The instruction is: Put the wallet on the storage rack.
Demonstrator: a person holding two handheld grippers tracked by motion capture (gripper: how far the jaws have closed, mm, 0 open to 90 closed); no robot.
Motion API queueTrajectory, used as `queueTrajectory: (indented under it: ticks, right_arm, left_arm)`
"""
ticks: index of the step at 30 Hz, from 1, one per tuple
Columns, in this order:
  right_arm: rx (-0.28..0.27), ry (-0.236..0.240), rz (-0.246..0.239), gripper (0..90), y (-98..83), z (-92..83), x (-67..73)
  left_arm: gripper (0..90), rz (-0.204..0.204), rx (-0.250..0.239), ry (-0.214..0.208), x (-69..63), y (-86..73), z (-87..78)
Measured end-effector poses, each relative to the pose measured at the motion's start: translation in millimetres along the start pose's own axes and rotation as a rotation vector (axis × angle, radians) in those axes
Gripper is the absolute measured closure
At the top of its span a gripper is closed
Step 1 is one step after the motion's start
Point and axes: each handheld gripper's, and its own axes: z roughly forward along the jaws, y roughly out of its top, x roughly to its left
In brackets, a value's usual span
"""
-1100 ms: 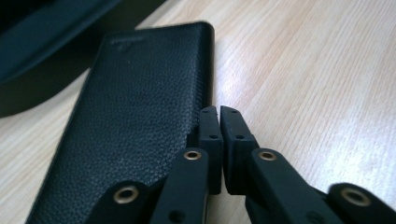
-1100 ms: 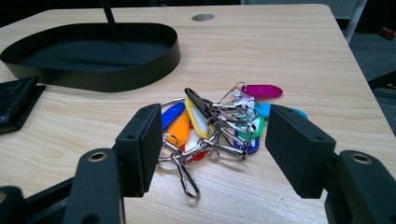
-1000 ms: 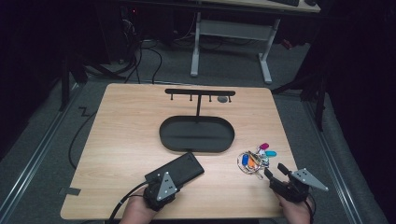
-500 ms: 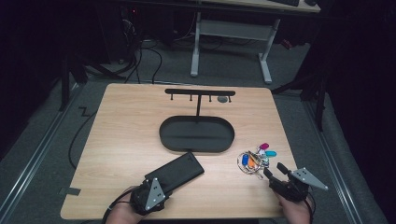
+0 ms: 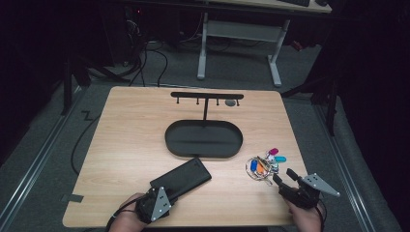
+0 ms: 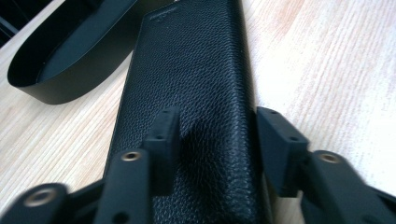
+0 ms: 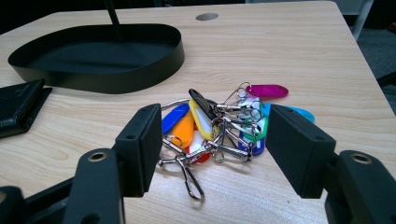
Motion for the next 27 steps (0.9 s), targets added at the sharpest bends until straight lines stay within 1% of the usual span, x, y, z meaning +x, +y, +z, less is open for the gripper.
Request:
queueTrajectory:
  ticks: [5,7,9,10,11,12,13,14,17,19,23,27]
  right_arm:
    - [-0.006,-0.001,0.001,37.0,0.1,-0.8,0.8]
    - [-0.006,-0.002,0.002,37.0,0.1,-1.0,0.8]
    - [-0.008,-0.001,0.003,37.1,0.0,-1.0,0.4]
    - [-0.008,0.000,0.004,37.2,0.0,-0.8,0.2]
    - [-0.008,0.000,0.005,37.2,-0.2,-0.5,-0.3]
    - [-0.007,0.000,0.008,37.2,-0.2,-0.5,-0.3]
    - [-0.007,0.000,0.010,37.2,-0.2,-0.5,-0.5]
    - [-0.007,0.000,0.010,37.2,-0.3,-0.7,-0.7]
    - [-0.007,0.001,0.014,37.4,-0.7,-0.6,-1.1]
    - [-0.006,0.001,0.014,37.4,-0.8,-0.5,-1.2]
    - [-0.007,0.002,0.013,37.5,-0.7,-0.4,-0.4]
    - [-0.004,0.003,0.012,37.5,-0.9,0.1,-0.3]
  left_arm:
    - [69.2,0.016,-0.002,0.010,-3.1,1.9,-1.9]
    - [70.4,0.009,-0.002,0.015,-3.7,2.6,-2.1]
    - [74.1,0.028,0.005,0.042,-6.4,4.4,-2.5]
    - [74.7,0.029,0.007,0.045,-6.9,5.2,-2.5]
    - [75.2,0.023,0.006,0.044,-6.0,5.4,-3.0]
    - [75.7,0.005,-0.004,0.040,-4.8,5.5,-3.8]
    - [76.6,-0.001,-0.012,0.040,-3.6,5.8,-5.4]
    - [77.0,-0.003,-0.017,0.044,-2.9,6.0,-6.6]
    - [78.5,-0.035,-0.047,0.051,0.8,7.5,-12.3]
    - [78.9,-0.055,-0.061,0.044,3.5,8.1,-15.7]
    - [79.5,-0.073,-0.087,0.043,4.6,9.8,-21.4]
    - [79.8,-0.106,-0.123,0.037,7.0,11.0,-26.0]
